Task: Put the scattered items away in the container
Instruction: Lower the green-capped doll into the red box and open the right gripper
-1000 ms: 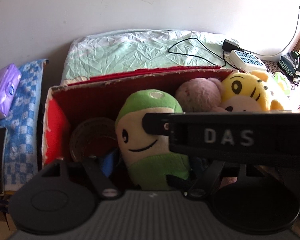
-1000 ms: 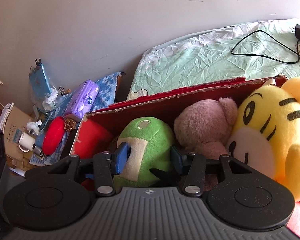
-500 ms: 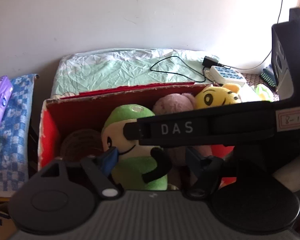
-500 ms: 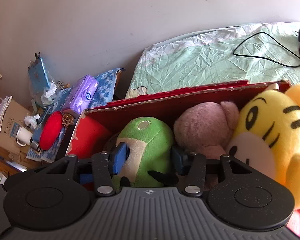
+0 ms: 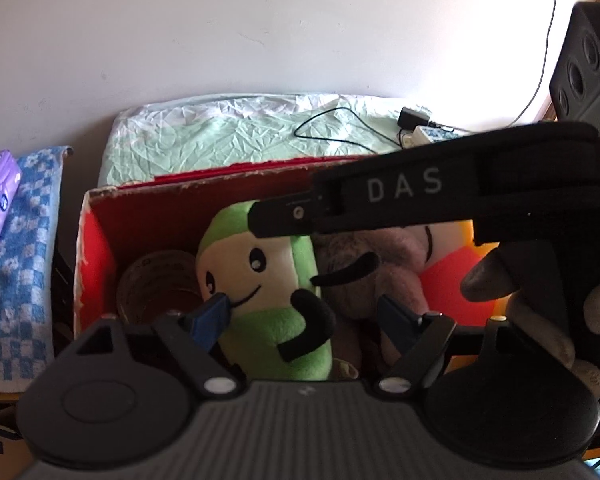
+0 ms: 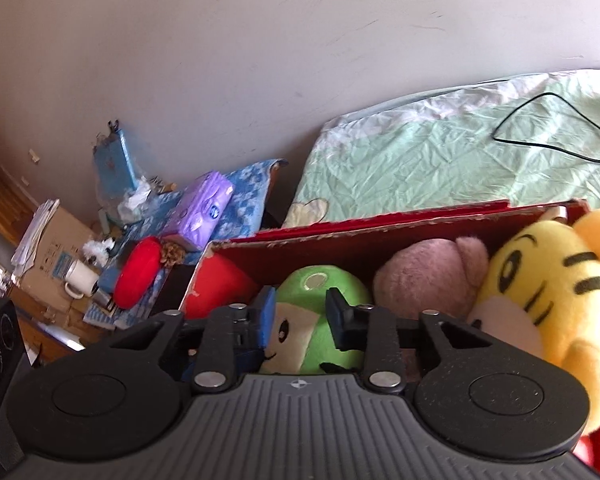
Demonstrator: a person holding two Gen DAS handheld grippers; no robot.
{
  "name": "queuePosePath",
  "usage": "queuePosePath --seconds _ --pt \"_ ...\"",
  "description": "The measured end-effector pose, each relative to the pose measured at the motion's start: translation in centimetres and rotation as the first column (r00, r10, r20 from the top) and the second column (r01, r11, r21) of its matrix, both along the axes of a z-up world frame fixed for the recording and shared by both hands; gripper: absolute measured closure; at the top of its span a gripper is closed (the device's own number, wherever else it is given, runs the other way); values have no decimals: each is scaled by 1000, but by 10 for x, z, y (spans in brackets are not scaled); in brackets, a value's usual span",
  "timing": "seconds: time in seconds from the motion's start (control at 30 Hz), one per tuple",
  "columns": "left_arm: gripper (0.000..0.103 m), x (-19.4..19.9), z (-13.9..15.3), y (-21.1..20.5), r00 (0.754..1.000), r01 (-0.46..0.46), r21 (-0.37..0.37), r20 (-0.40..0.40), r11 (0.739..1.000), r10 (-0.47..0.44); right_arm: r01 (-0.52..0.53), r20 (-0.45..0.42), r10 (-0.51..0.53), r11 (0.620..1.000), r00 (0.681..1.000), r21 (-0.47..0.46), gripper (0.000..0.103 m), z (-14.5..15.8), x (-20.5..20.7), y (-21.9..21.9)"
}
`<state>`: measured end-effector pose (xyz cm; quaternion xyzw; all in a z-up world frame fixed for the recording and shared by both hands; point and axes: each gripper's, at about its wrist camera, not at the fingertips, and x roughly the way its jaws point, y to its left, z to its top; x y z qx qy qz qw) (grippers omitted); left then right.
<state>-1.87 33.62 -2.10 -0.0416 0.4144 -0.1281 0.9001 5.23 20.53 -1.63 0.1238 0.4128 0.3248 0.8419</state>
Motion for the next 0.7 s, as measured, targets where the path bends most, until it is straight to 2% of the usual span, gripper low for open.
queuePosePath --seconds 0.2,0.7 --pt "21 -6 7 8 1000 7 -42 7 999 -7 -35 3 35 998 999 -53 77 1 2 3" --pt "20 -9 12 9 1000 -29 -66 6 997 29 -9 -28 9 1000 1000 -1 76 -1 0 -11"
